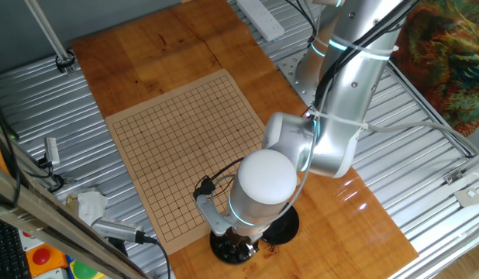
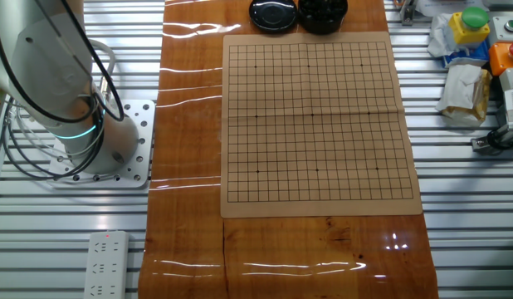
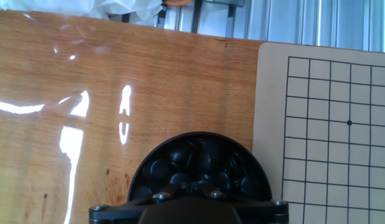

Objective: Play the first move as black on the 3-4 point in the upper right corner of the Go board

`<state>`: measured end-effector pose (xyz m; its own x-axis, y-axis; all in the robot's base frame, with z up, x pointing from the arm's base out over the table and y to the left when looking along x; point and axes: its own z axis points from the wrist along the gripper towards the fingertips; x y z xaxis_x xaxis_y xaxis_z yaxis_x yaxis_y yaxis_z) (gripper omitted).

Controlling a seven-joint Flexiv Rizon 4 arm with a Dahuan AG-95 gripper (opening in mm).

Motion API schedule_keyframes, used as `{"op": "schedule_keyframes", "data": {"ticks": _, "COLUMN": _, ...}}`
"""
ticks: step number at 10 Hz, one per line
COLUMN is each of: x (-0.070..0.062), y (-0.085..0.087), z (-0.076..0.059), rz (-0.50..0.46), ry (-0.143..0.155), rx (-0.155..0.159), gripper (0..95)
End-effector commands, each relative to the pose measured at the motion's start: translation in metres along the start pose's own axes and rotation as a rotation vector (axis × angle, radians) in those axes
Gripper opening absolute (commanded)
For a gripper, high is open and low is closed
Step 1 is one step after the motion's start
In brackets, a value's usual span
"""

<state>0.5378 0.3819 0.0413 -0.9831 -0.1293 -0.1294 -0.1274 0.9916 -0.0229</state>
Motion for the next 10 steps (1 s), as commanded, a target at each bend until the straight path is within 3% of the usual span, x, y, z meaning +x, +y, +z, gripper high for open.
{"op": "schedule_keyframes", "data": {"ticks": 1, "x": 0.0, "y": 0.0, "z": -0.003, "rz": 0.006, "ry": 0.001, "rx": -0.003, "gripper": 0.0}}
{"op": "schedule_keyframes", "data": {"ticks": 5, "x": 0.0, "y": -0.004, "z": -0.016, "rz": 0.003, "ry": 0.007, "rx": -0.006, "gripper": 0.0}}
{"op": "schedule_keyframes", "data": {"ticks": 9, "x": 0.0, "y": -0.006, "z": -0.018, "rz": -0.013, "ry": 0.012, "rx": -0.008, "gripper": 0.0}}
{"op": "schedule_keyframes", "data": {"ticks": 10, "x": 0.0, "y": -0.007, "z": -0.018, "rz": -0.022, "ry": 0.012, "rx": -0.012, "gripper": 19.0}}
